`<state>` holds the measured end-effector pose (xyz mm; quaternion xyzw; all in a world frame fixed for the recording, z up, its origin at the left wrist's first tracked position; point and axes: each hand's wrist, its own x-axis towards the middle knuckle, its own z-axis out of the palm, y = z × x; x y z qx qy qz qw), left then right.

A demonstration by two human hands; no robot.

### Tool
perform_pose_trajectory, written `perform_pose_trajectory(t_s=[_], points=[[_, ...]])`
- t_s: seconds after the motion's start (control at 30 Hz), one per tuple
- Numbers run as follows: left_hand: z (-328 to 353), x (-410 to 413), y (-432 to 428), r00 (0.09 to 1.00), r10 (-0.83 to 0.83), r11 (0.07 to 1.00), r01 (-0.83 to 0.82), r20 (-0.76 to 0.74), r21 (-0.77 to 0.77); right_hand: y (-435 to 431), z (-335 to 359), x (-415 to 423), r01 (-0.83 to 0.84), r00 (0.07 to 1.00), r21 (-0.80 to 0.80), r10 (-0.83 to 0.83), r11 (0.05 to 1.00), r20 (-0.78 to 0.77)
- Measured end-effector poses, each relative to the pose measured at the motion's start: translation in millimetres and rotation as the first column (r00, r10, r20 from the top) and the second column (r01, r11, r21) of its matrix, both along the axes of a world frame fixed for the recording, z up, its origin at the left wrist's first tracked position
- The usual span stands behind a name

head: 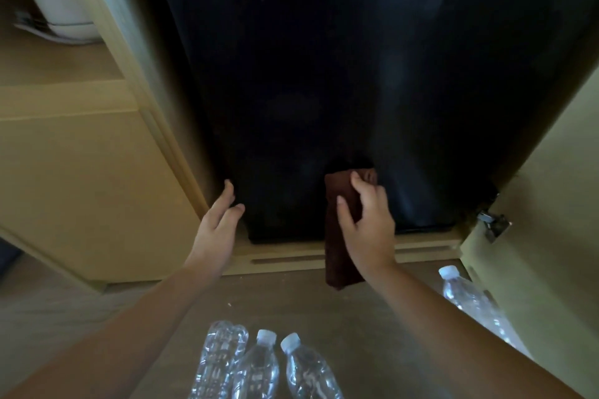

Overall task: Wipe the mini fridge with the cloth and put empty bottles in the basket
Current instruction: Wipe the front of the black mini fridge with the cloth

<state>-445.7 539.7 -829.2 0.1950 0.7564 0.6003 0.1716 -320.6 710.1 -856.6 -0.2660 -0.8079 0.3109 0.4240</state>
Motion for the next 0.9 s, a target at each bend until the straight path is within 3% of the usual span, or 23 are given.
perform_pose_trajectory(t_s=[0.23,0.37,0.57,0.83,0.9], points=[[9,-7,-12,0.99,-0.141,0.99,0.141,-0.034,0.018,-54,-18,-55,-0.11,0.991,0.135,0.119,0.985,-0.06],[13,-14,-15,0.982,-0.171,0.983,0.175,-0.085,0.048,-64,-49,-65,-0.173,0.984,0.244,0.157,0.954,0.083],[13,-17,-16,0.978,-0.177,0.981,0.184,-0.108,0.057,-75,-85,-59,-0.252,0.936,0.131,0.207,0.959,0.283],[13,-18,-13,0.983,-0.13,0.988,0.14,-0.13,0.072,-45,-30,-50,-0.258,0.966,0.204,0.245,0.944,0.083],[12,-17,-12,0.987,-0.091,0.992,0.102,-0.136,0.079,-43,-36,-50,-0.276,0.957,0.26,0.241,0.925,0.159]])
